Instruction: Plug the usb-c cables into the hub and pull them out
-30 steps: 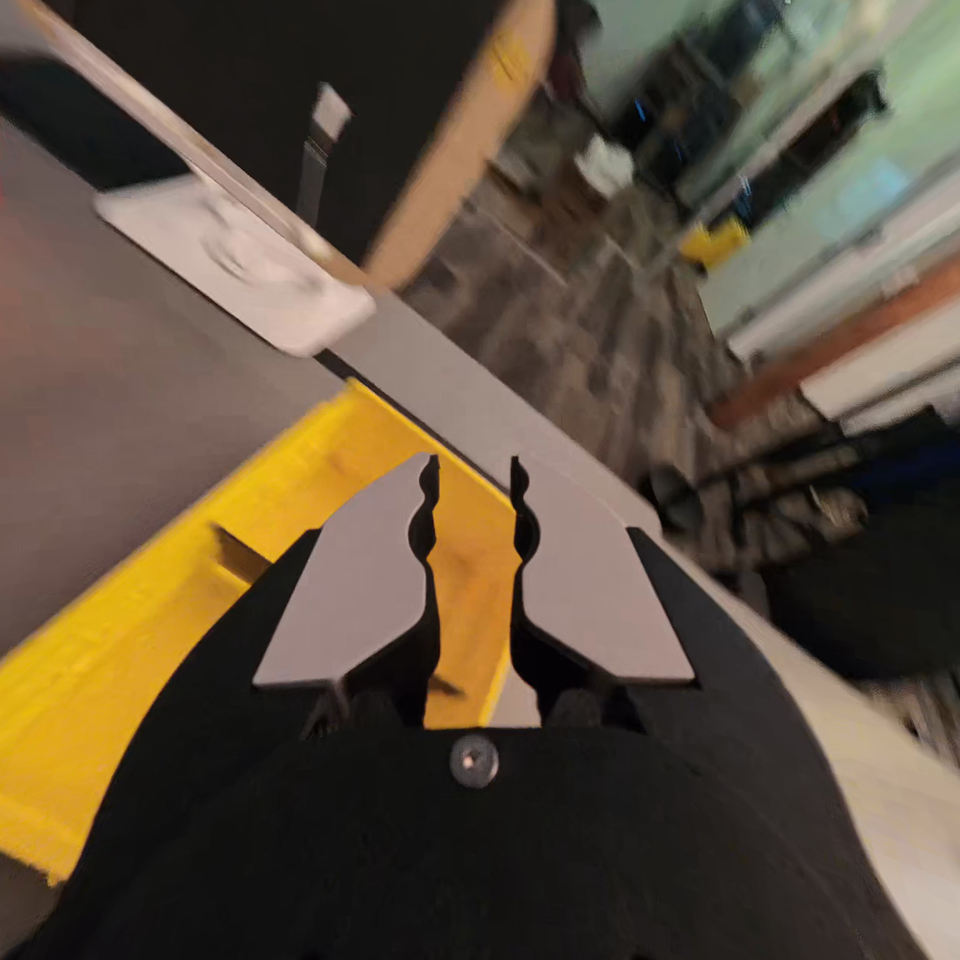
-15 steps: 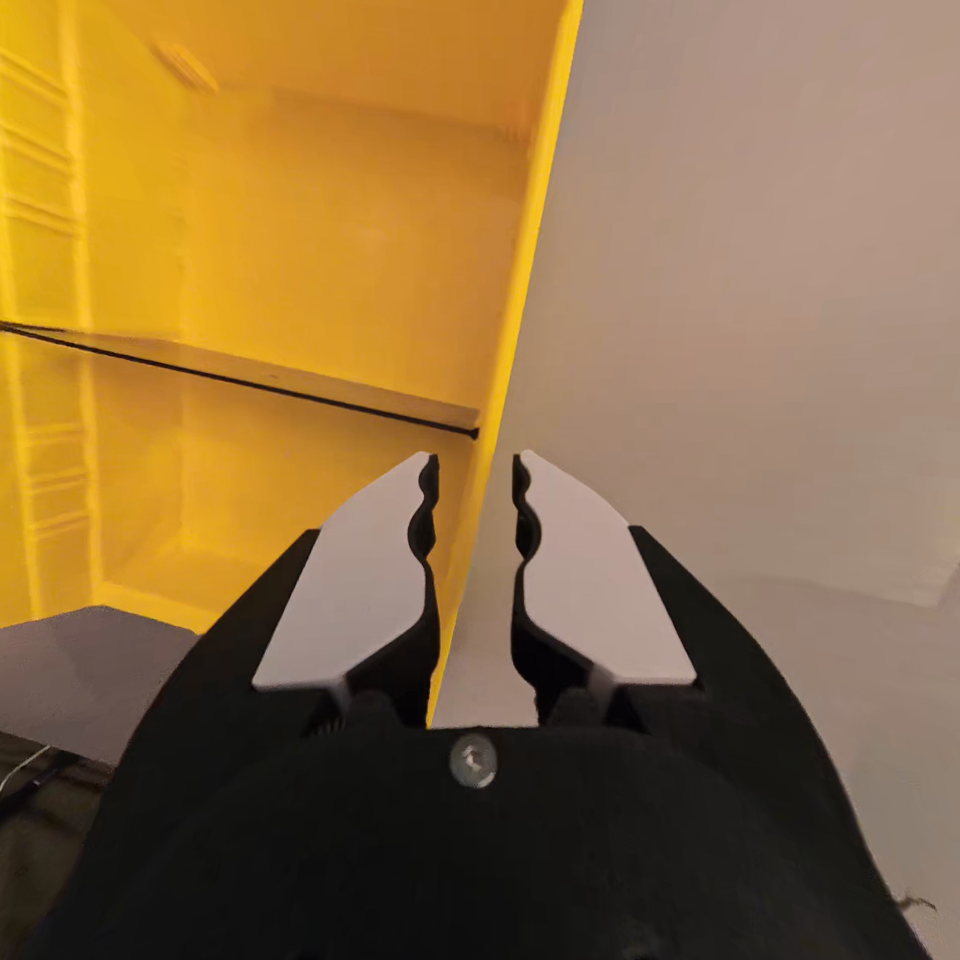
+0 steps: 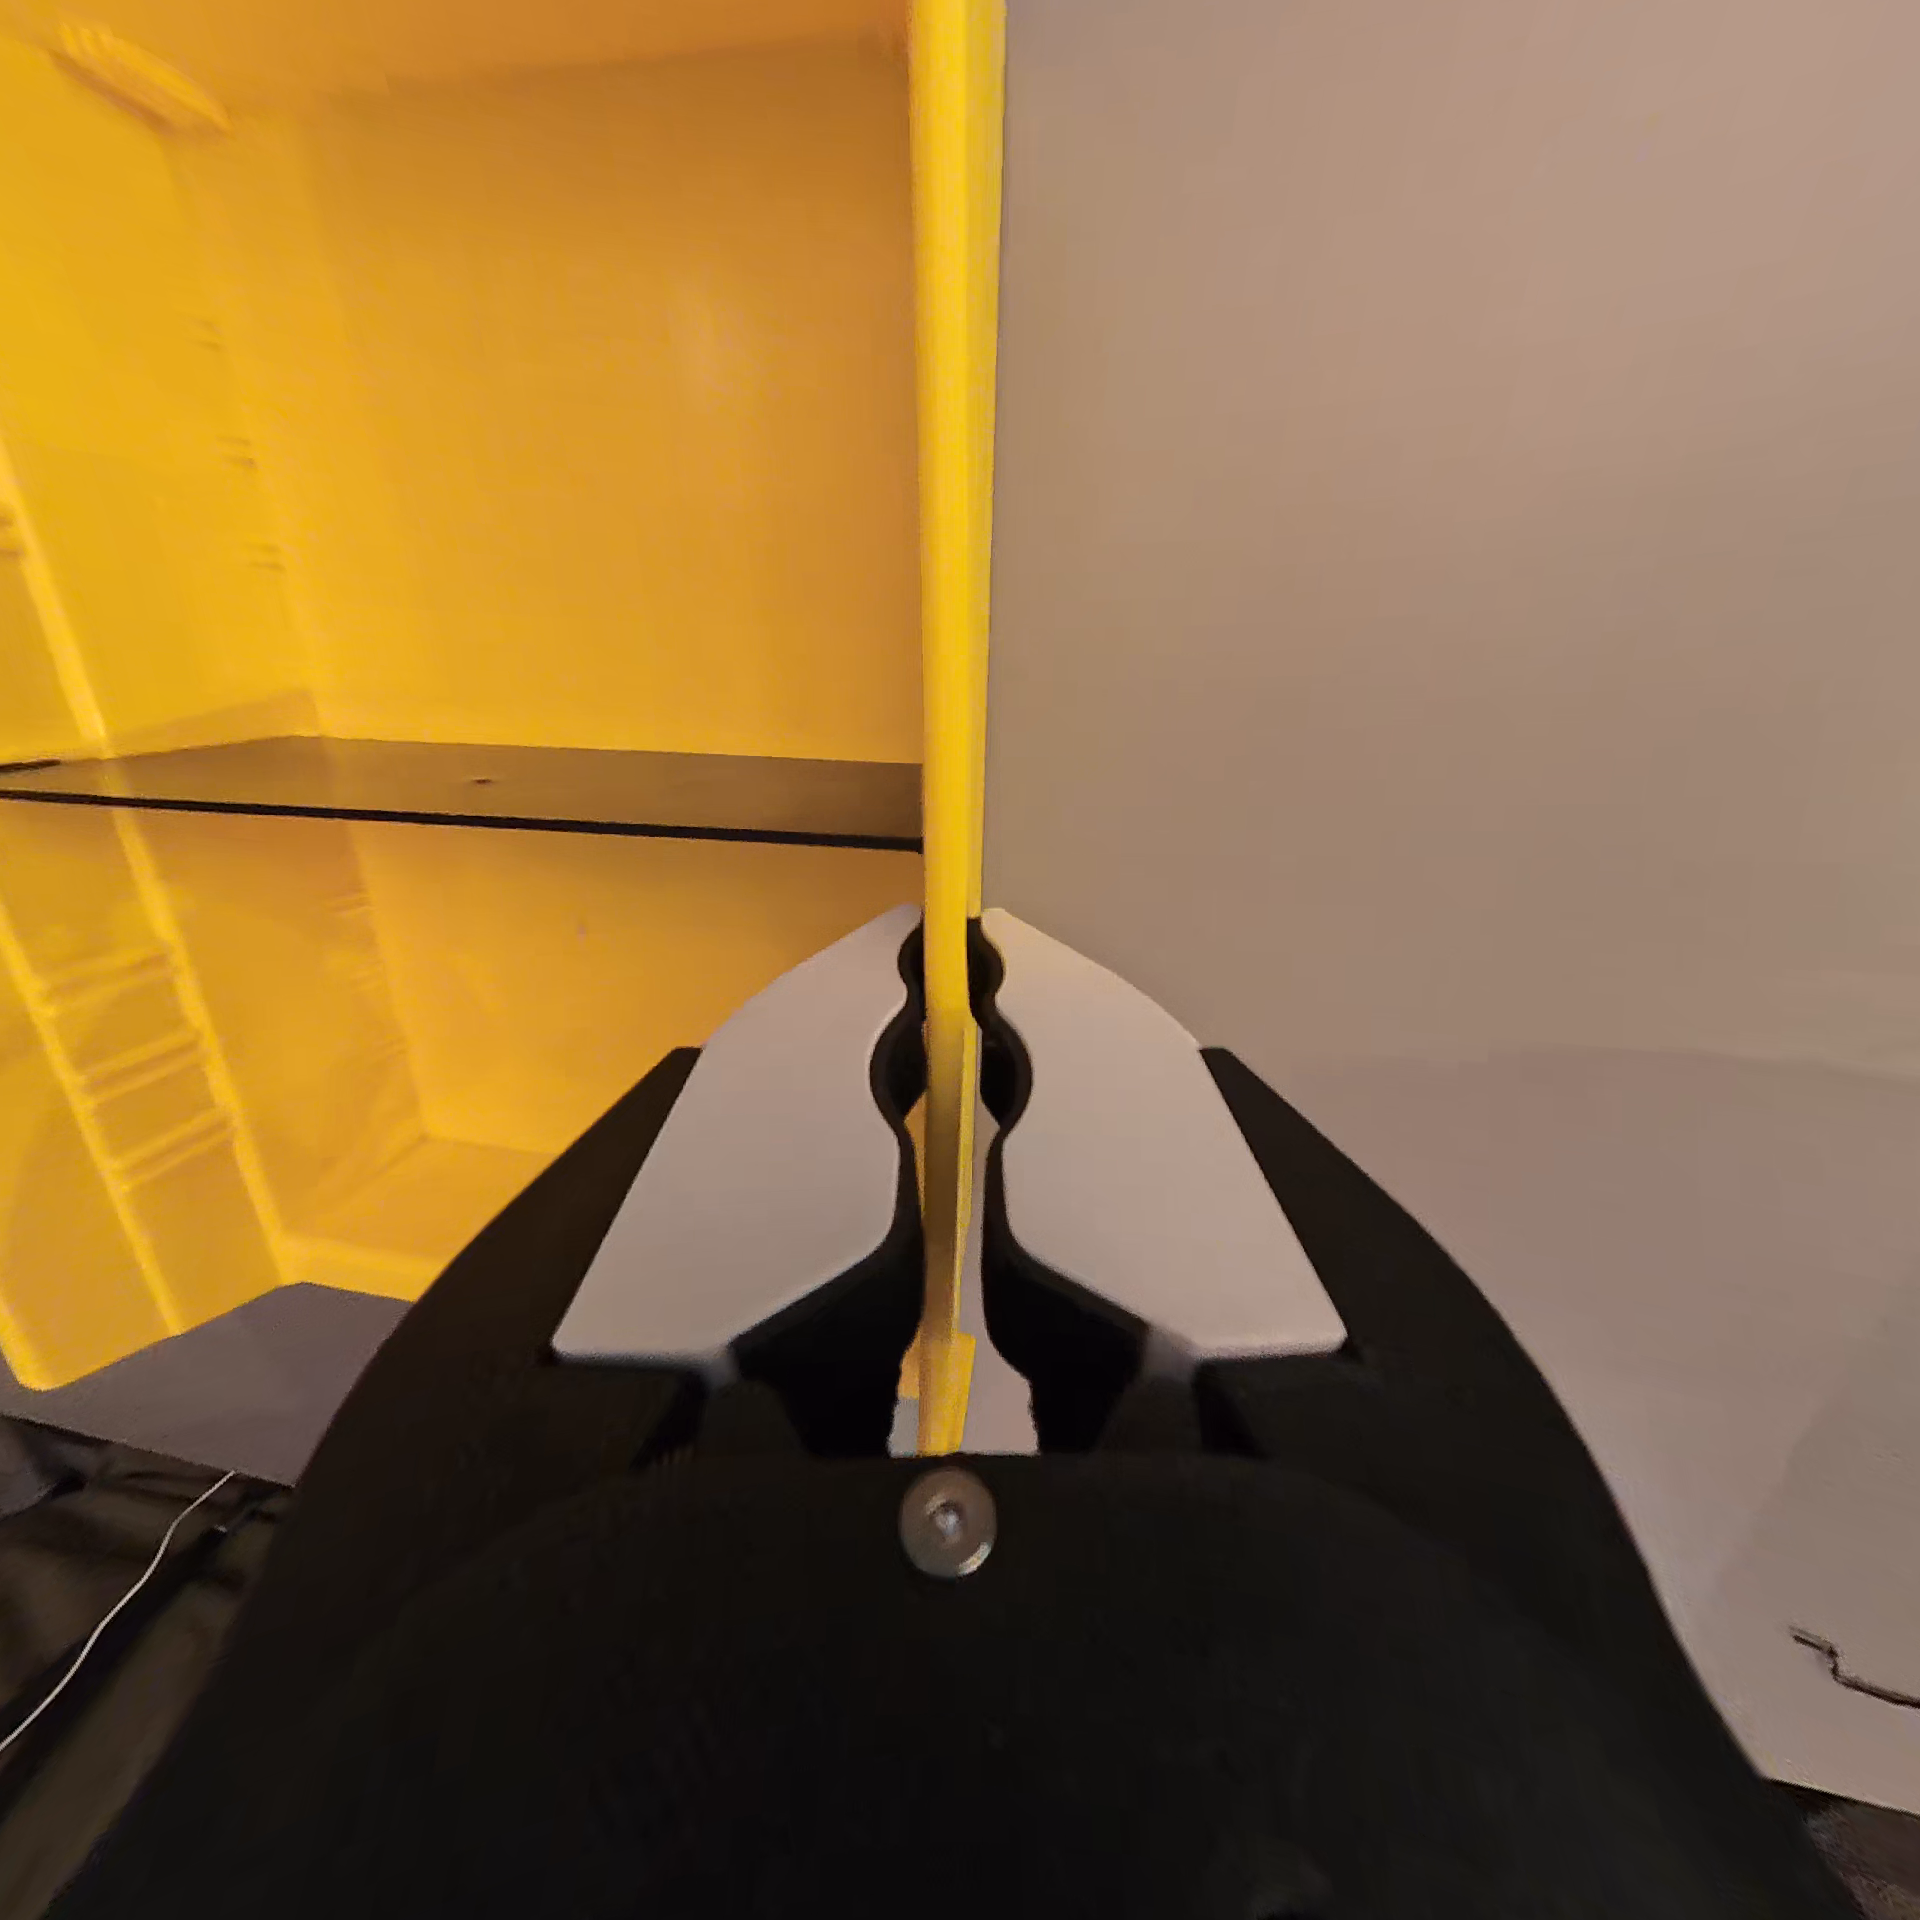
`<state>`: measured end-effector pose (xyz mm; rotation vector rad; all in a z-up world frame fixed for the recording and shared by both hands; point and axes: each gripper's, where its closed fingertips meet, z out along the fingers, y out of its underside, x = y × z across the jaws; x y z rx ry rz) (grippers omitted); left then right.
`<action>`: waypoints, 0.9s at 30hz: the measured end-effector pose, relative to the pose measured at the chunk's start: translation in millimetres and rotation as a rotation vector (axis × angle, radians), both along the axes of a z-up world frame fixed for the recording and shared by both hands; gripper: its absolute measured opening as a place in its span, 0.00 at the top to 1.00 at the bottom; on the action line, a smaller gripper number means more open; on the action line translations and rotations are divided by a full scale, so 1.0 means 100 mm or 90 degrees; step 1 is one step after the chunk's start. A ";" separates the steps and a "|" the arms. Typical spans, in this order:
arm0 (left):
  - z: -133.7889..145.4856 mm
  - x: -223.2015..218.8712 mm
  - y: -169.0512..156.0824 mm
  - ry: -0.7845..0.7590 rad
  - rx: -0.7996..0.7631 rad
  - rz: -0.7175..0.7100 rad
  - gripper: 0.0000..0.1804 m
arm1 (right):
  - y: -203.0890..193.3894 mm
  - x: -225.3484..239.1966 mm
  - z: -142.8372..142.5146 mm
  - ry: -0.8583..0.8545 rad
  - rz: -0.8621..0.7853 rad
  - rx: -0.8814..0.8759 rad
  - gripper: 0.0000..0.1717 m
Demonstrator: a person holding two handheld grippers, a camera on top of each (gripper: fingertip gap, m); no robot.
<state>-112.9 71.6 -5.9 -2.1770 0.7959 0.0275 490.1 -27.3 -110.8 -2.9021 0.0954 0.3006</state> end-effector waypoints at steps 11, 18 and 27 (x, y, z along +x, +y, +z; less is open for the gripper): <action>0.60 0.29 -0.25 0.021 0.143 -0.050 0.95 | 0.18 -0.04 0.97 -0.102 0.001 0.248 0.85; 1.16 1.06 -0.65 -0.013 0.301 -0.151 0.95 | 0.38 -0.67 1.73 -0.195 0.131 0.481 0.86; 0.48 2.15 -0.45 0.130 0.331 -0.223 0.95 | 0.45 -0.92 1.69 -0.233 0.191 0.473 0.89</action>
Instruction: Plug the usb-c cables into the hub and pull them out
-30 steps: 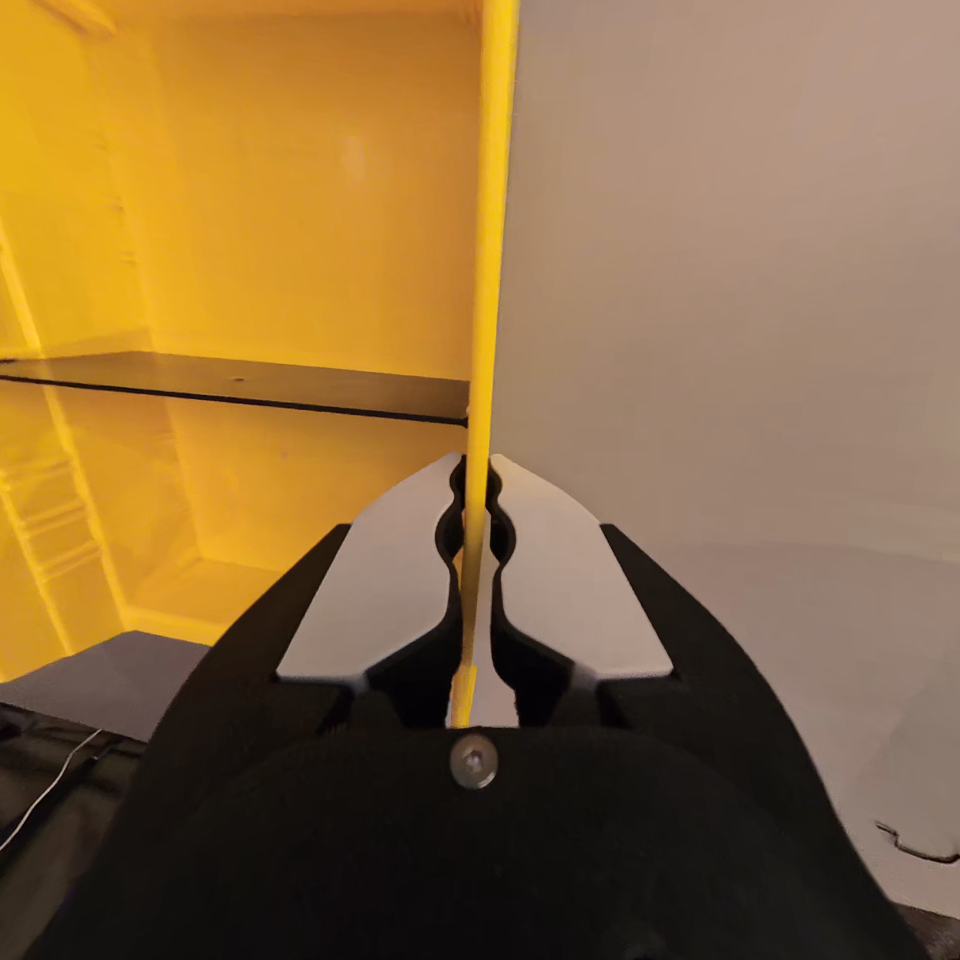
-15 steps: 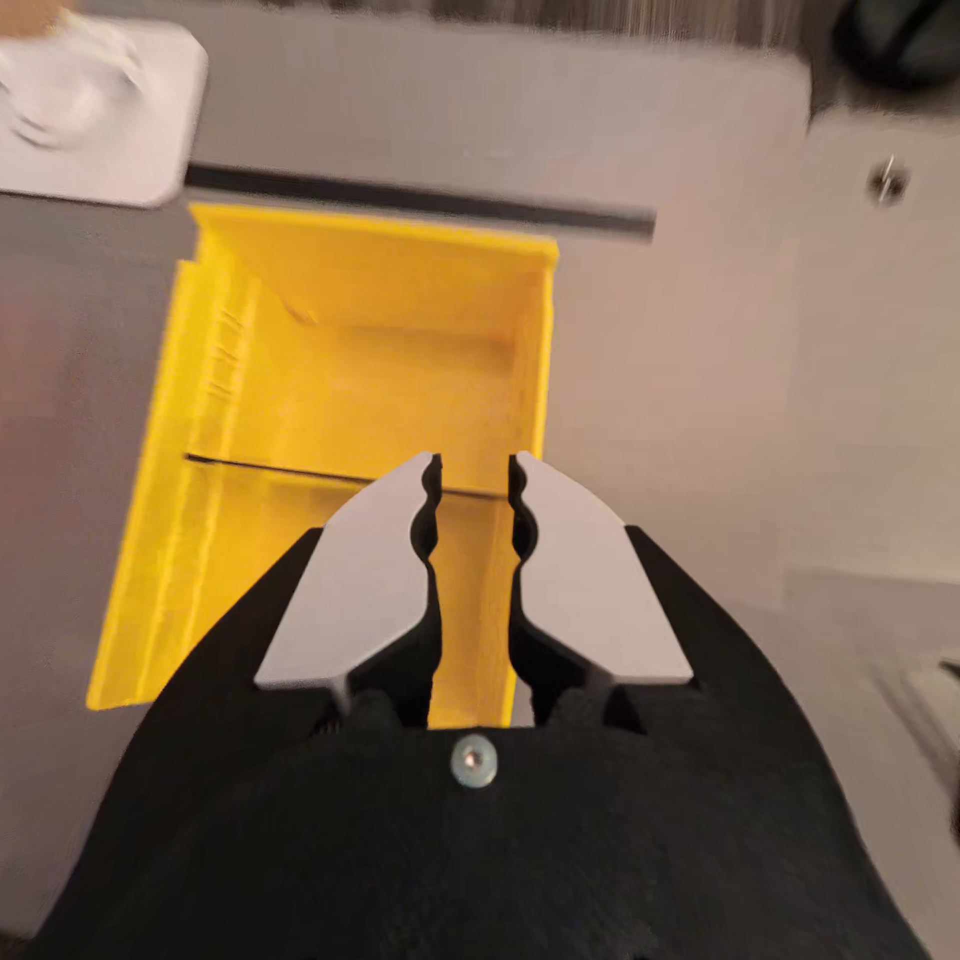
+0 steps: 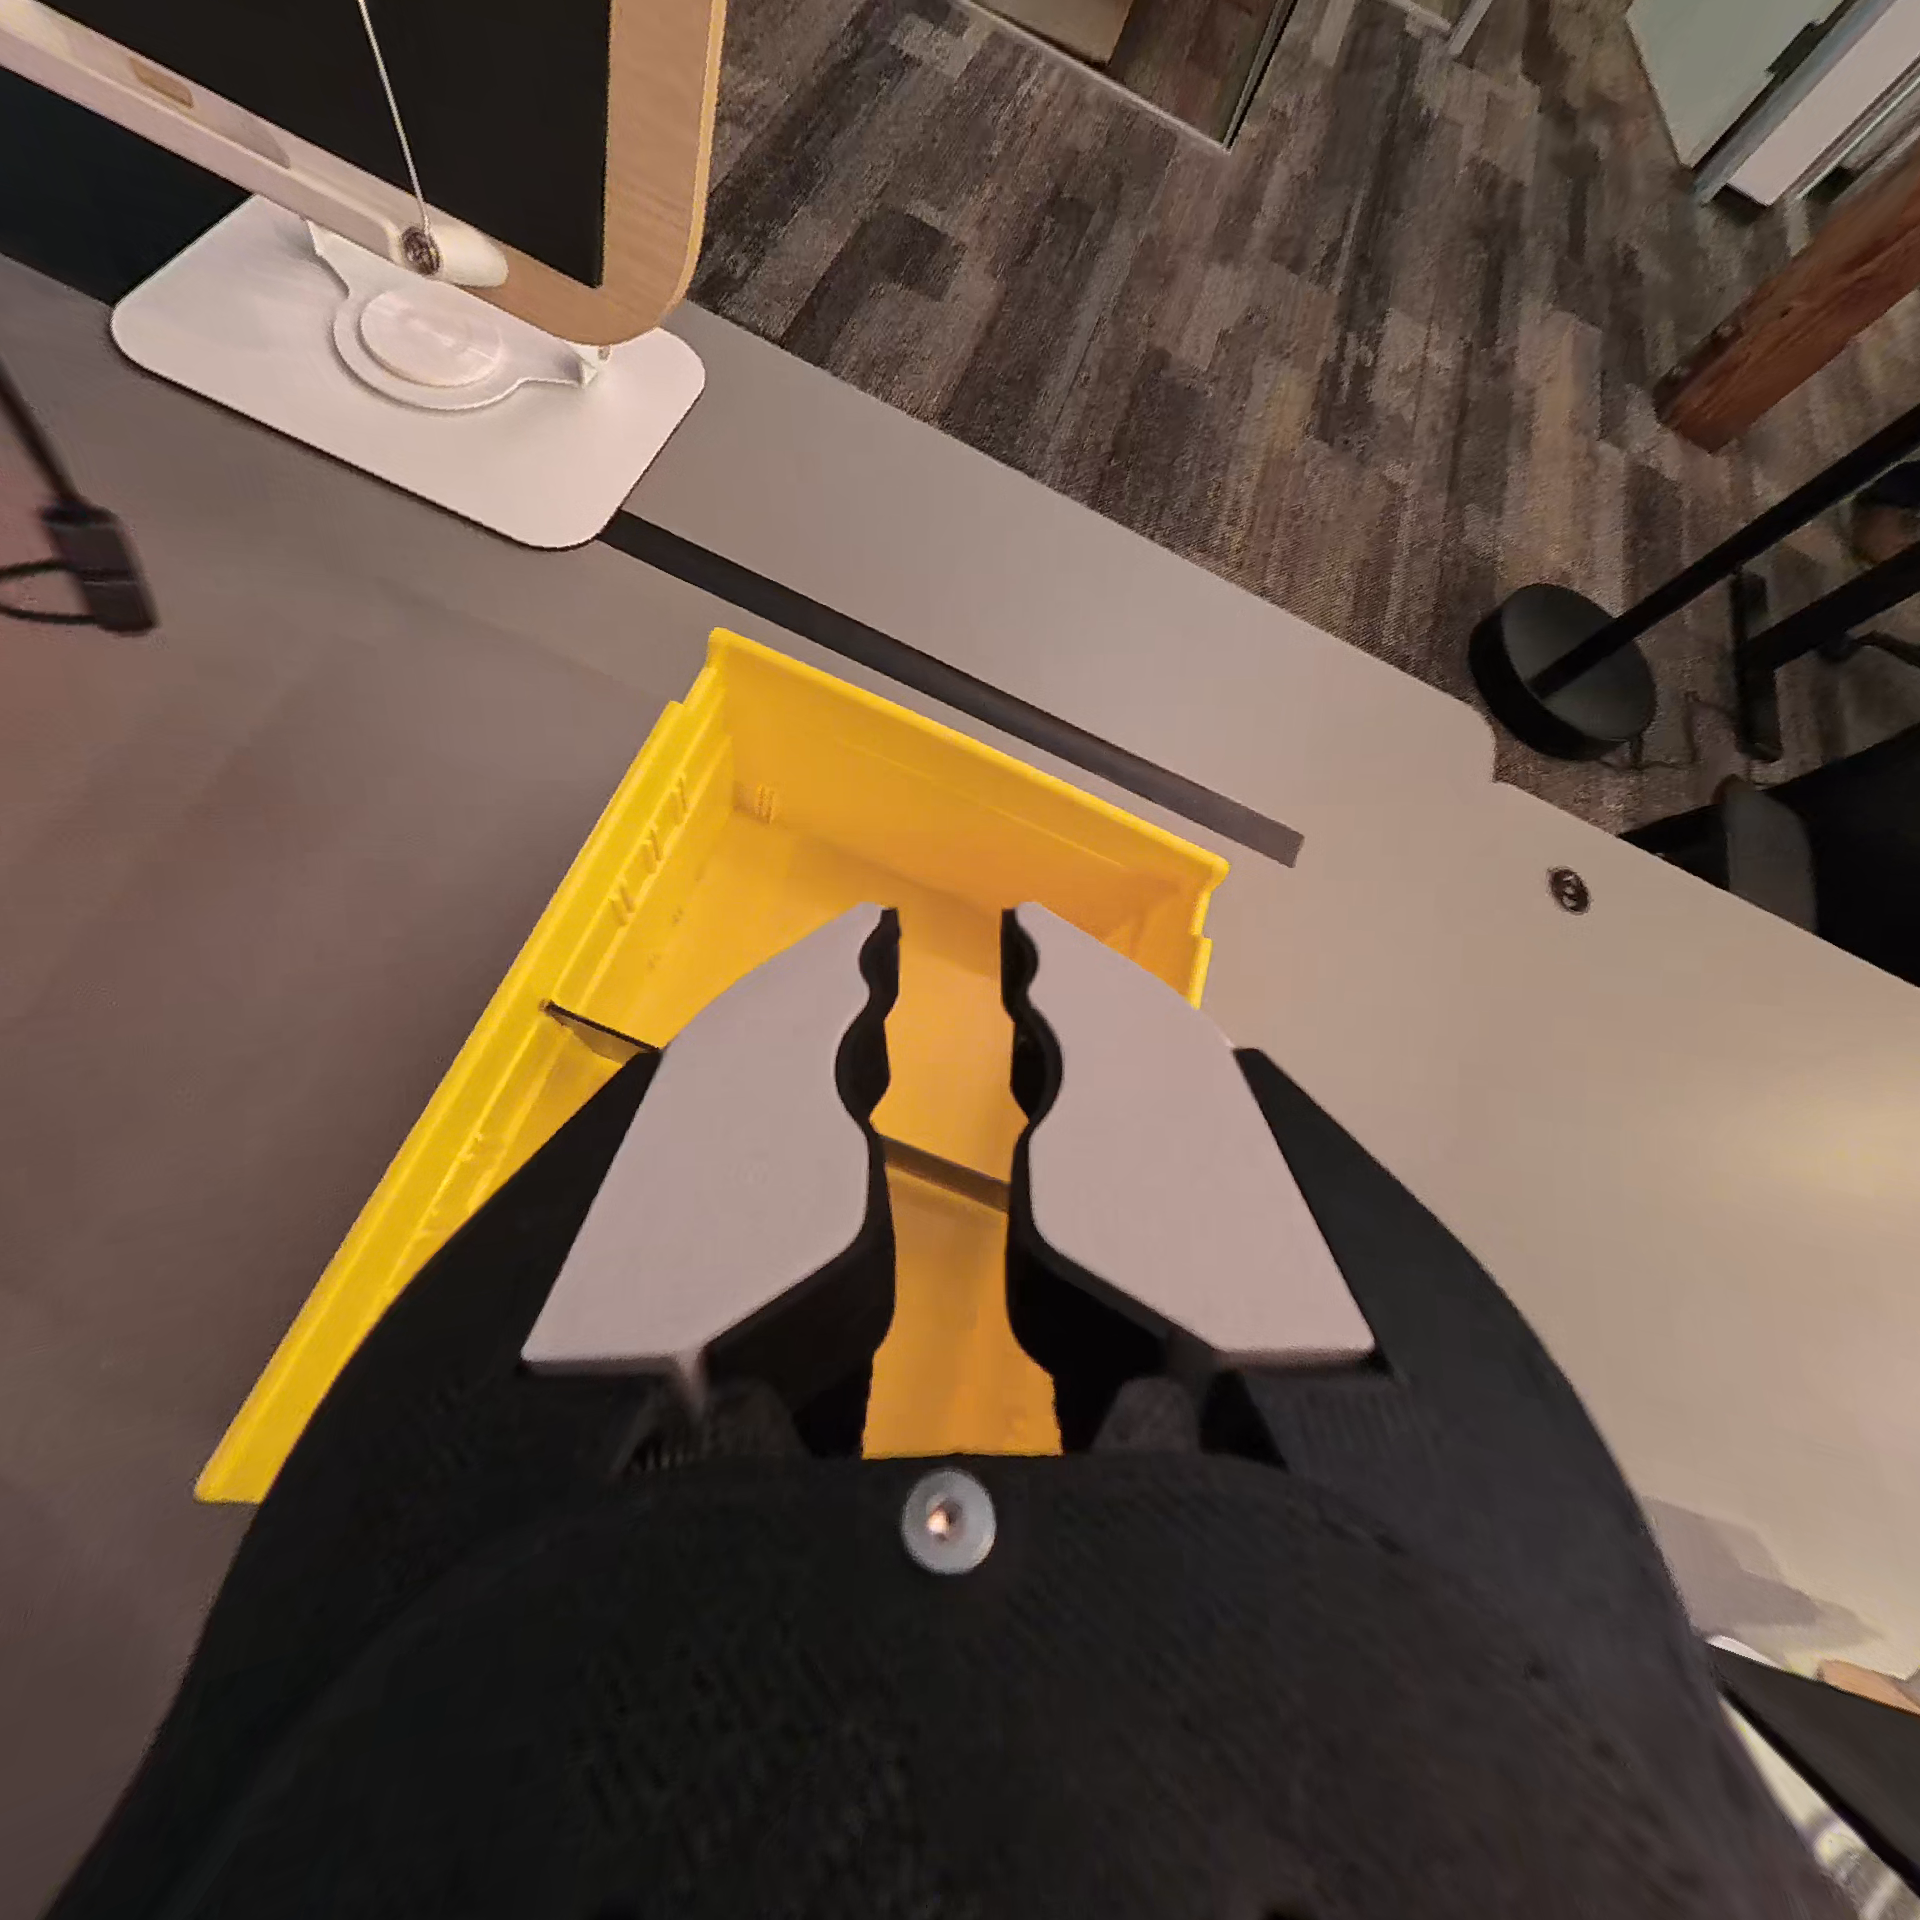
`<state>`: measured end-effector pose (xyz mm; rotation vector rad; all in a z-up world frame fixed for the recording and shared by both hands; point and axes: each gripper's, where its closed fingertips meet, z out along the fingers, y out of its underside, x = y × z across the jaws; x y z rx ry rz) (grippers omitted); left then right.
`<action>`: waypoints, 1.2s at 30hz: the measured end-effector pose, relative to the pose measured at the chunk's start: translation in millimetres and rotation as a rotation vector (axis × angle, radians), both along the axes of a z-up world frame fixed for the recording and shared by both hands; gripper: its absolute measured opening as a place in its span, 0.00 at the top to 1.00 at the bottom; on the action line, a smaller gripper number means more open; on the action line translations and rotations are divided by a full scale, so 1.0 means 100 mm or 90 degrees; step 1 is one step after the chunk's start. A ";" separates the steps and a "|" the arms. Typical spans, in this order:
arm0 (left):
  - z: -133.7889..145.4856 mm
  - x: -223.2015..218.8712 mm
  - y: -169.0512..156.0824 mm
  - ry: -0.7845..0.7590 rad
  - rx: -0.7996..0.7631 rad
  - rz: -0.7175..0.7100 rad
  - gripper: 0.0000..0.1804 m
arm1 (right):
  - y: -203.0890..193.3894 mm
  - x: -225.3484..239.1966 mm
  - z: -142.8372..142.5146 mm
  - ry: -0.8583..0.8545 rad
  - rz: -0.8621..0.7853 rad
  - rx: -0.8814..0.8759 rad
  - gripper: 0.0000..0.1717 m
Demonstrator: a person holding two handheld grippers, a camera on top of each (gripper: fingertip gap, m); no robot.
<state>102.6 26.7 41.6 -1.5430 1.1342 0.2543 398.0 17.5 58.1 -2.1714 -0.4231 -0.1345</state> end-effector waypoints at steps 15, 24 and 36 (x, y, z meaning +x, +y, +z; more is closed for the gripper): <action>-1.60 0.69 -0.32 0.336 -0.132 -0.103 0.95 | -0.03 -0.04 0.01 0.020 0.023 -0.003 0.88; -1.90 0.66 -0.52 0.313 -0.310 -0.121 0.83 | -0.05 0.06 -0.04 0.046 0.019 -0.021 0.87; -0.35 -1.15 -0.52 0.196 -0.270 0.211 0.79 | -0.08 0.09 -0.07 0.033 0.009 -0.034 0.86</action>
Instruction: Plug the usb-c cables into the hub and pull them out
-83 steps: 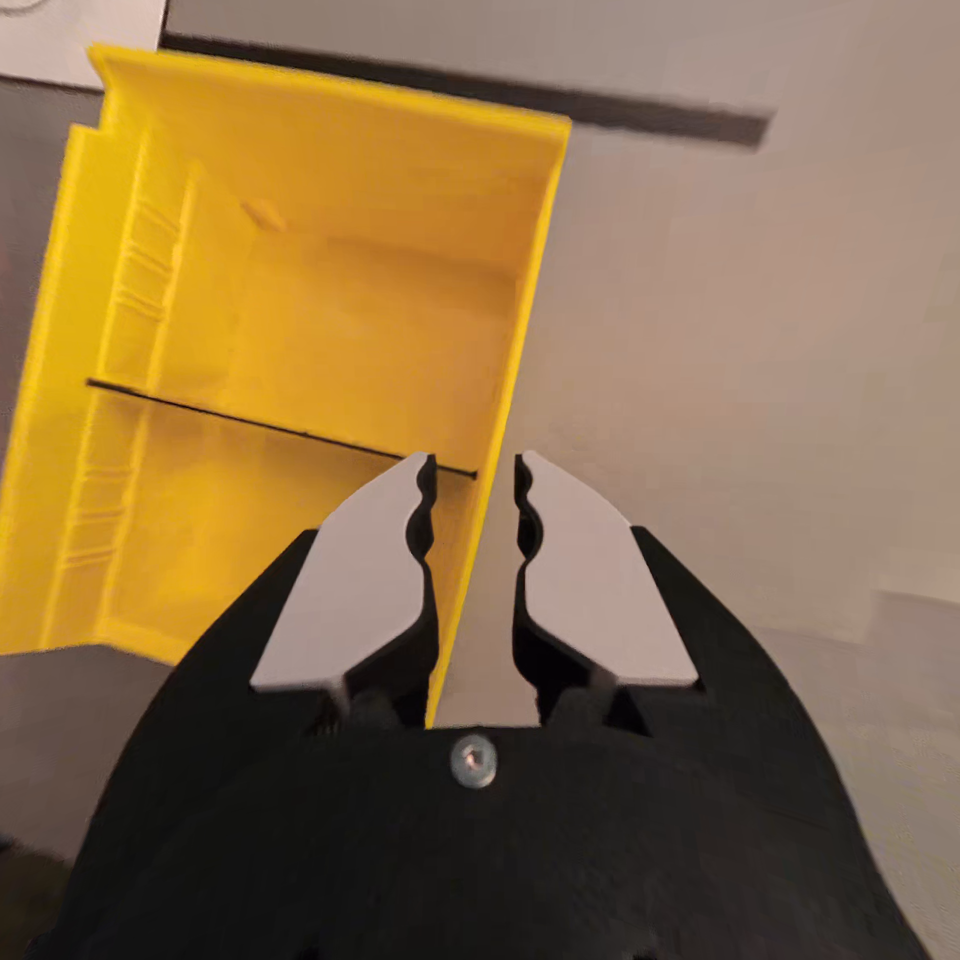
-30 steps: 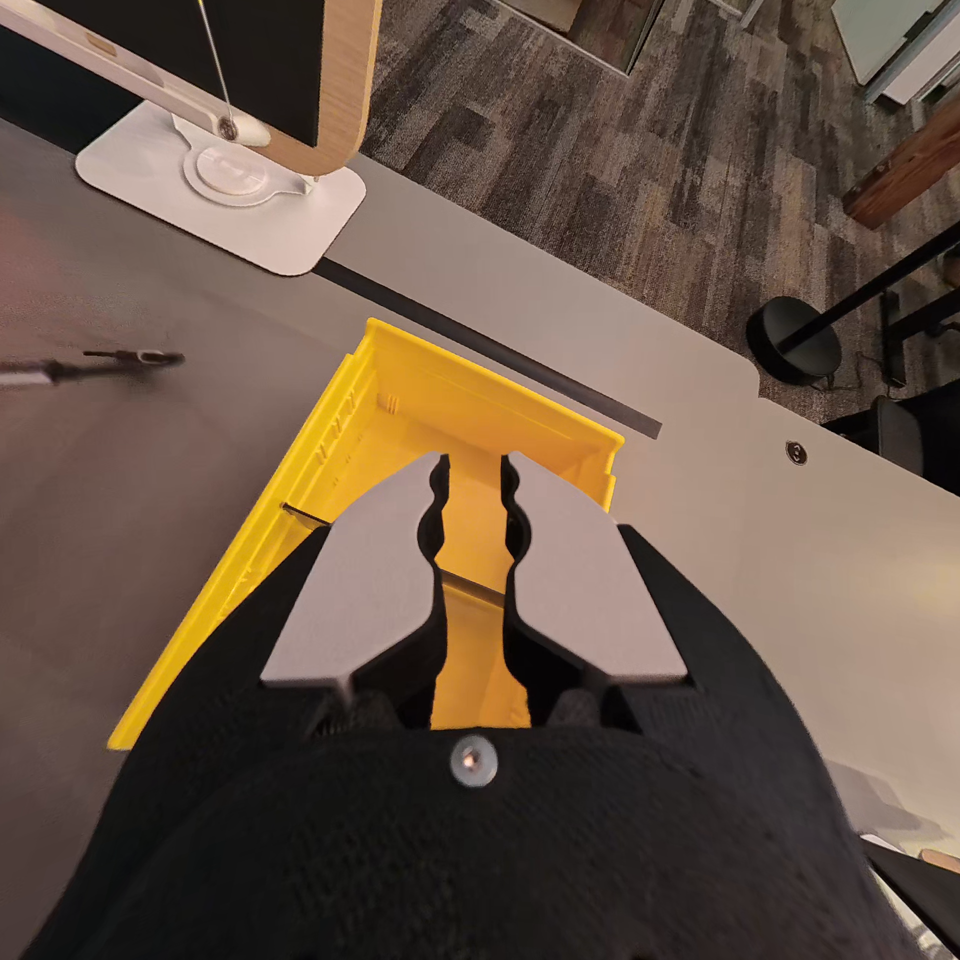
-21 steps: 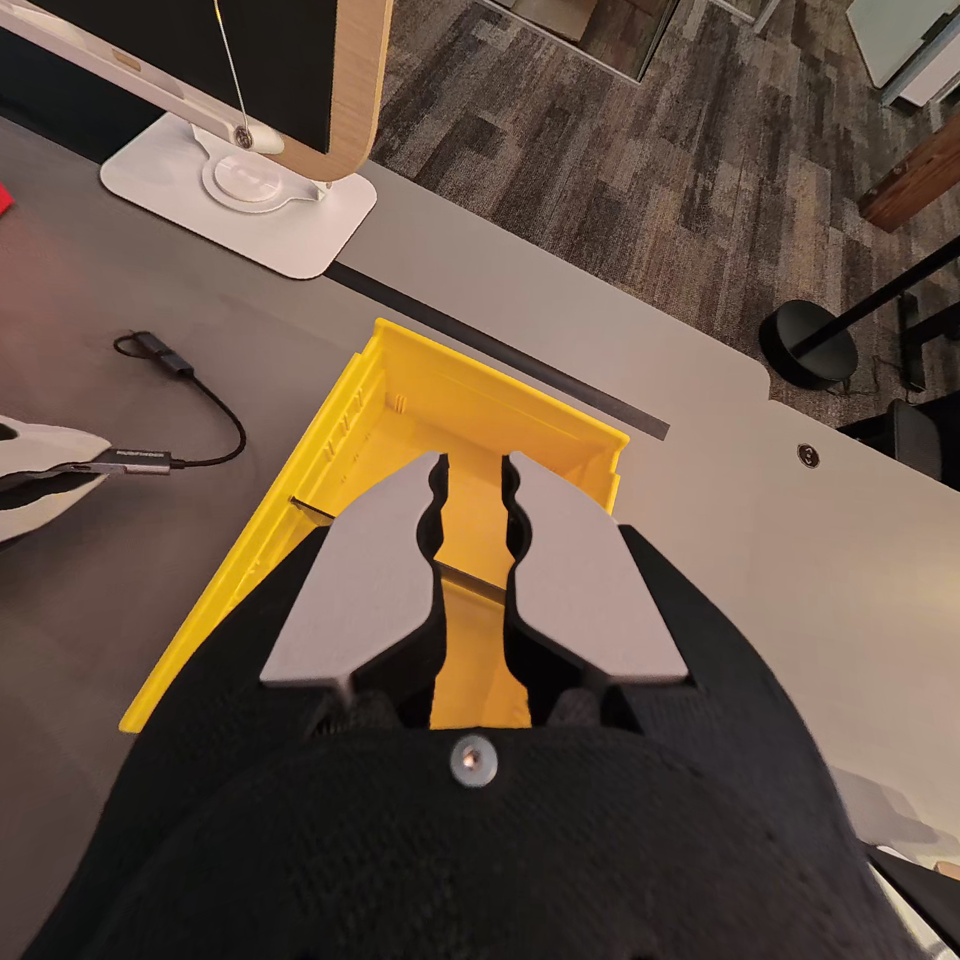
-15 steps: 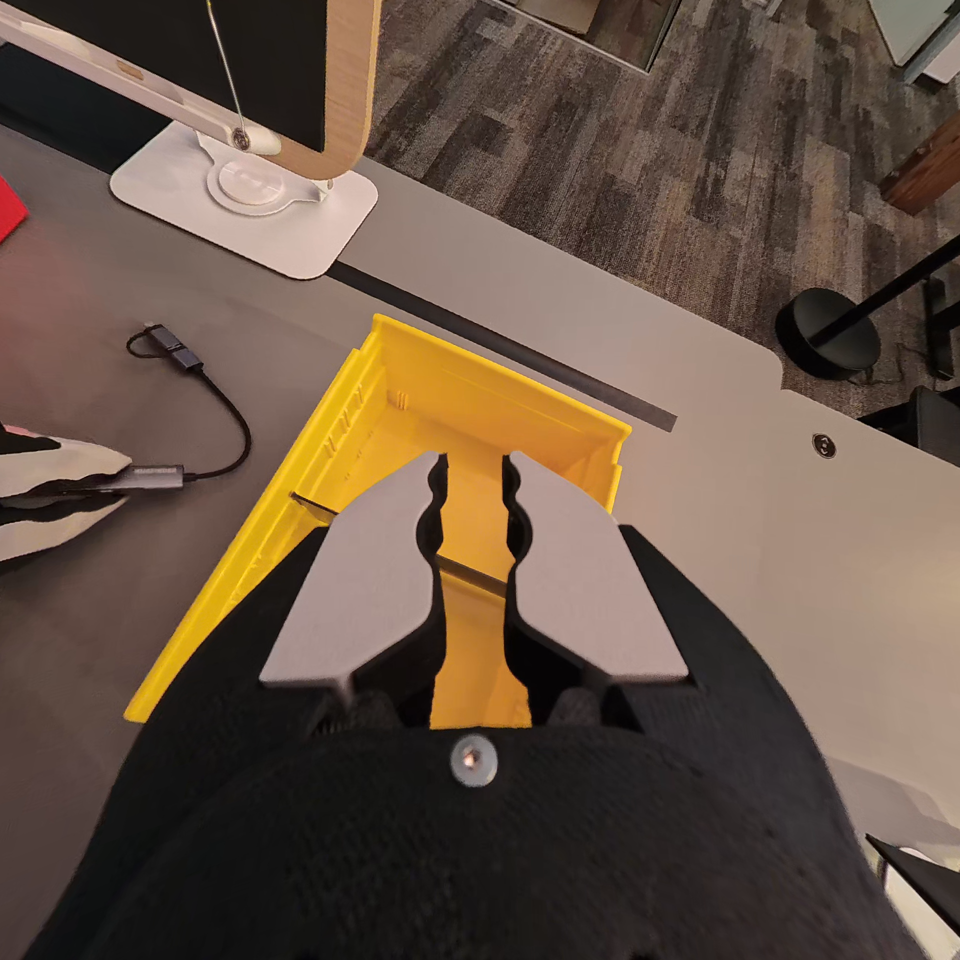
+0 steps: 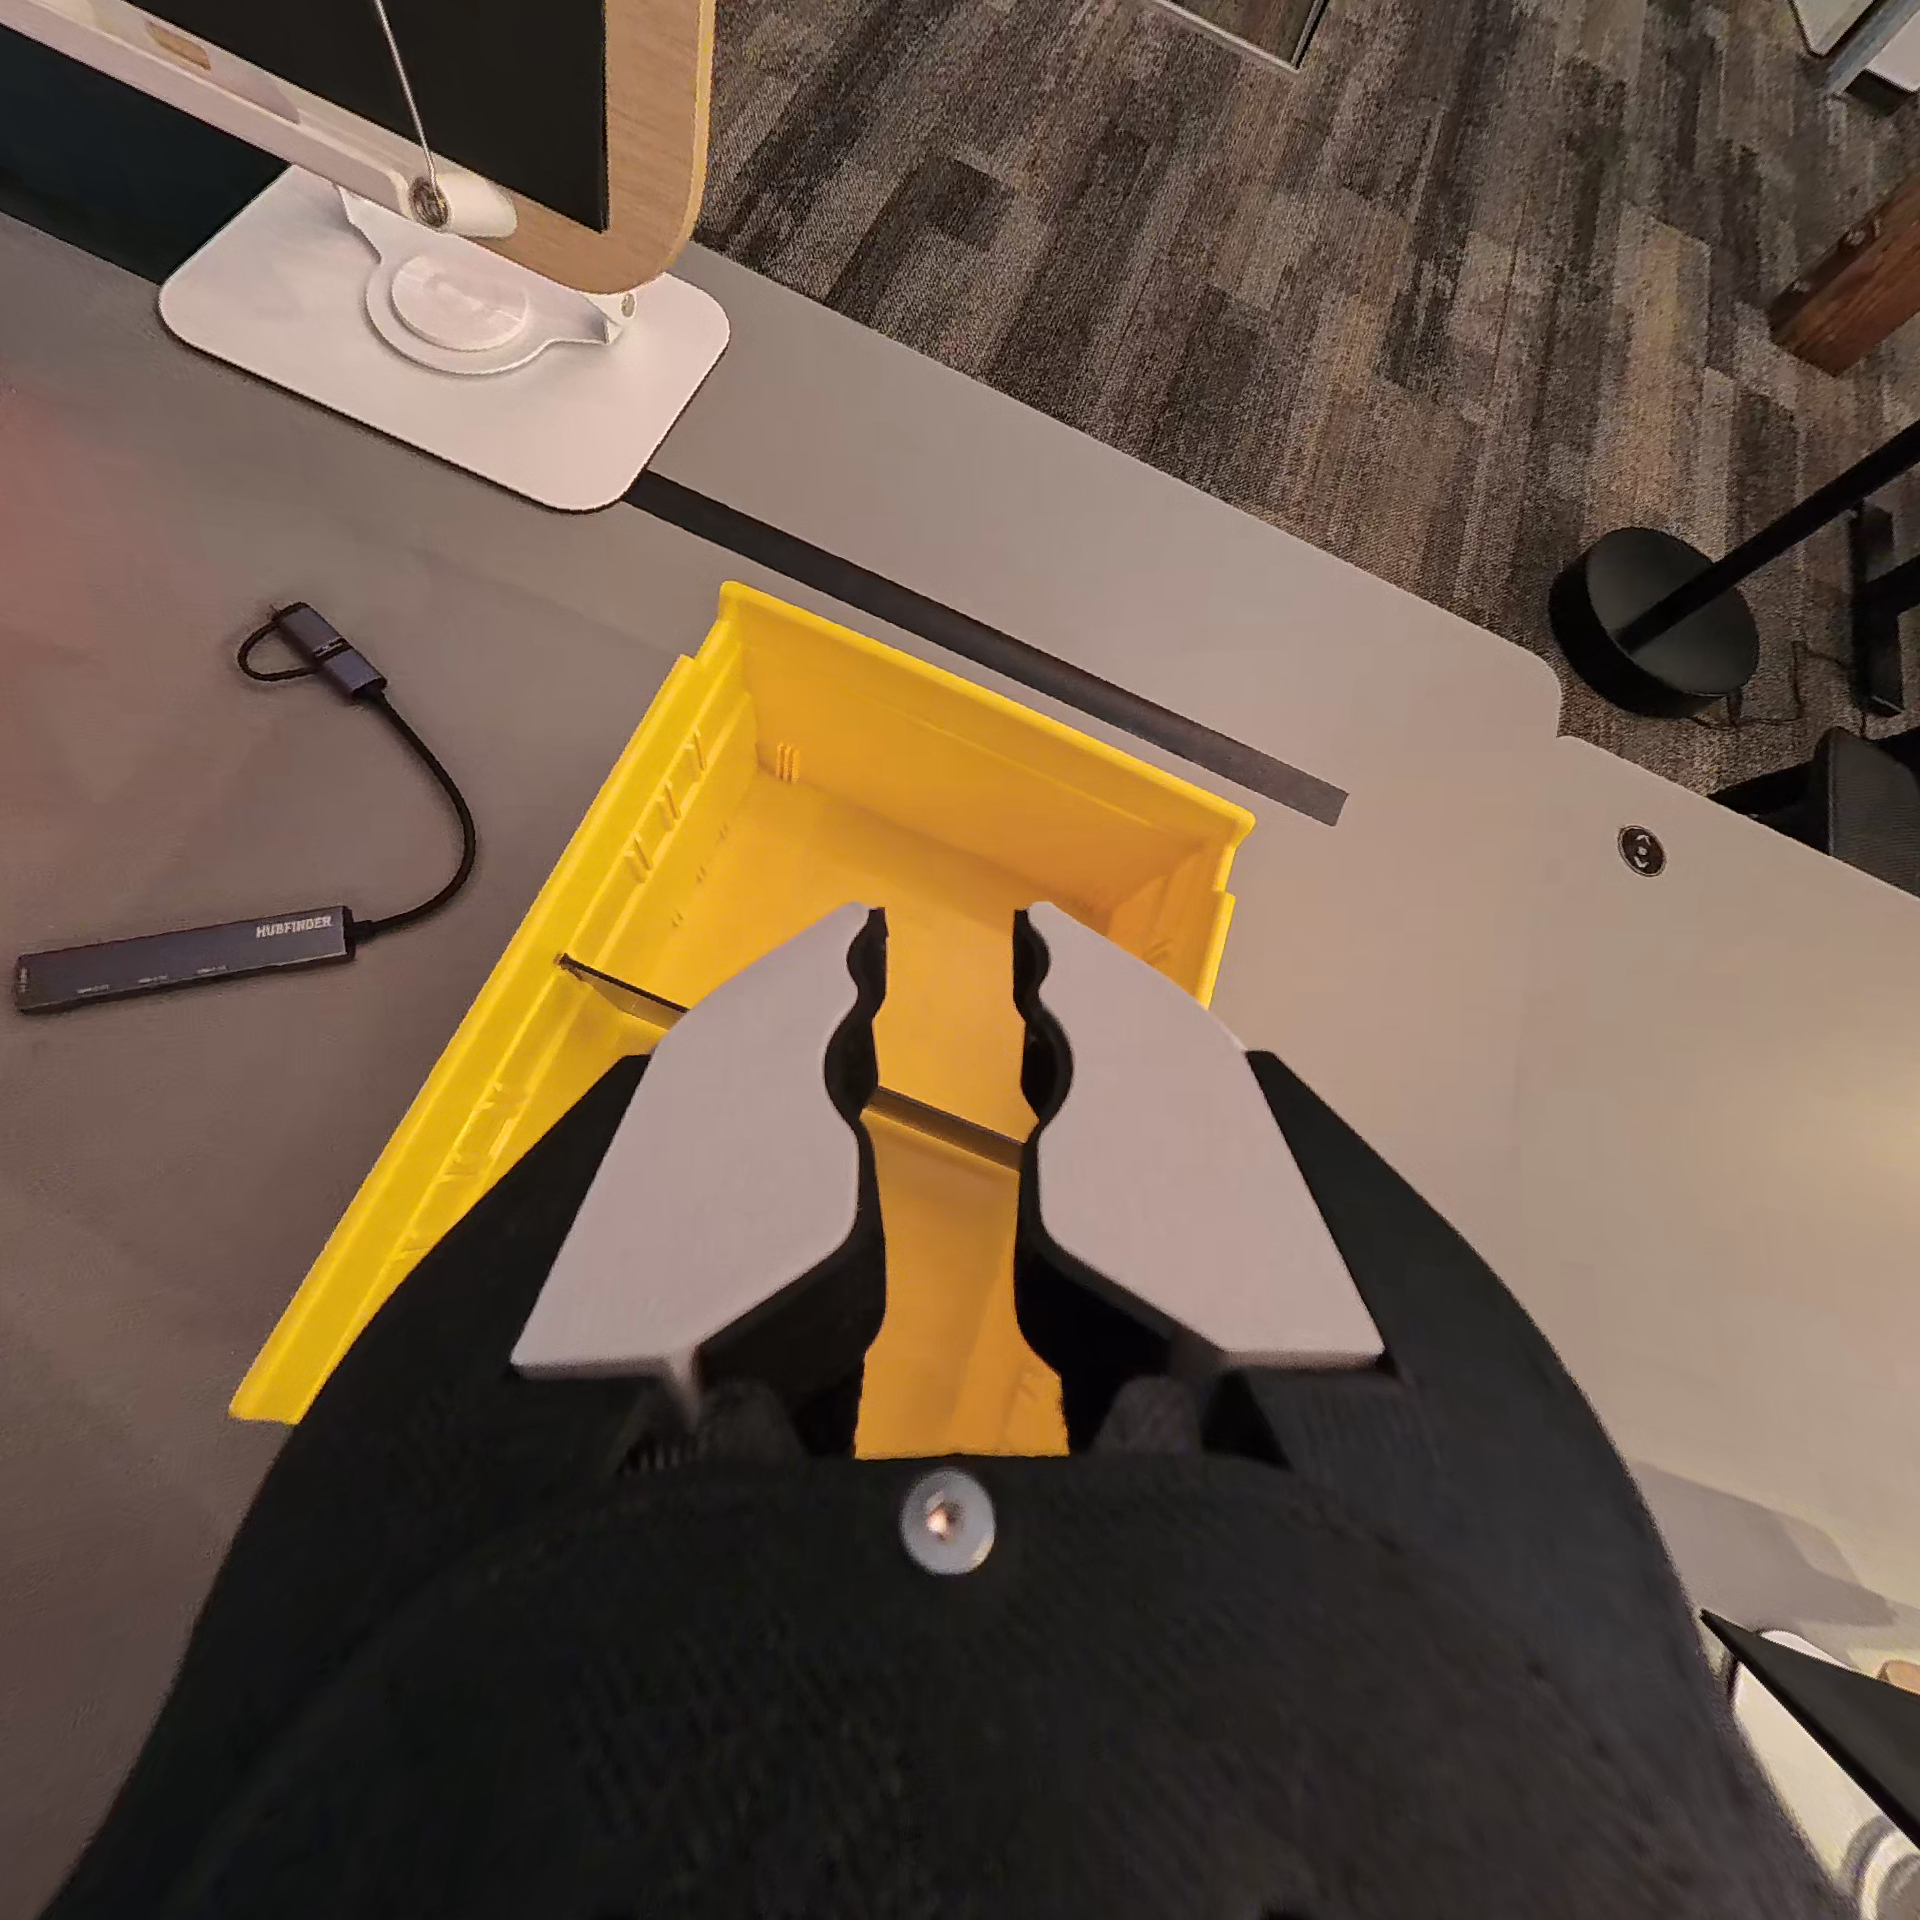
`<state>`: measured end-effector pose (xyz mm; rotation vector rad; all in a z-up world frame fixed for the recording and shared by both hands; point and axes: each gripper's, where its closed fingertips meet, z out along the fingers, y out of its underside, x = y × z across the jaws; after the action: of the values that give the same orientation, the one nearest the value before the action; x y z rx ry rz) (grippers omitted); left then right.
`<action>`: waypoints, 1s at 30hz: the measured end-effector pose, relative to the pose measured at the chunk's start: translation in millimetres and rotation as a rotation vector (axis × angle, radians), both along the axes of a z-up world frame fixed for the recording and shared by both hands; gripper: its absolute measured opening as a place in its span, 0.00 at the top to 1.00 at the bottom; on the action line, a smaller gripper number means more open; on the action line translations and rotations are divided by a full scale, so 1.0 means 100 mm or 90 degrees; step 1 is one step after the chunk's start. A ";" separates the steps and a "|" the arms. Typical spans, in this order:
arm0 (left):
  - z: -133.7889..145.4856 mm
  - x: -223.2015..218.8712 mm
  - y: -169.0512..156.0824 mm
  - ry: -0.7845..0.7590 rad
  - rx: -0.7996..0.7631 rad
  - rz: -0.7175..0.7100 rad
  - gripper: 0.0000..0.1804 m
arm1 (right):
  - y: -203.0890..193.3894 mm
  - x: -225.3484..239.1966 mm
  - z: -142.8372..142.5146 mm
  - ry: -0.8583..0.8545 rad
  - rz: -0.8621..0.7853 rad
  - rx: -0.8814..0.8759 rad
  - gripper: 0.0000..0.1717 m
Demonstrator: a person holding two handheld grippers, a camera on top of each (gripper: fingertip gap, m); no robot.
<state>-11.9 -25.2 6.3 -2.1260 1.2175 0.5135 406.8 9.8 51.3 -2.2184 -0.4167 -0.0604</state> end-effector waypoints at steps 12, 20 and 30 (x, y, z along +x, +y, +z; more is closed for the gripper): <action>-0.57 -1.61 -0.17 -0.084 -0.238 0.256 0.72 | 0.03 0.02 -0.12 -0.019 -0.011 -0.034 0.86; -0.69 -1.65 -0.15 -0.081 -0.287 0.223 0.98 | 0.05 0.03 -0.21 -0.030 -0.015 -0.057 0.86; 0.04 -1.69 -0.13 -0.121 -0.052 0.212 0.98 | 0.10 -0.05 -0.26 -0.048 -0.004 -0.066 0.86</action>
<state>-180.5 -38.7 9.8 -2.4019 0.7957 0.3952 401.9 20.0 25.8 -2.3257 -0.4641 -0.1291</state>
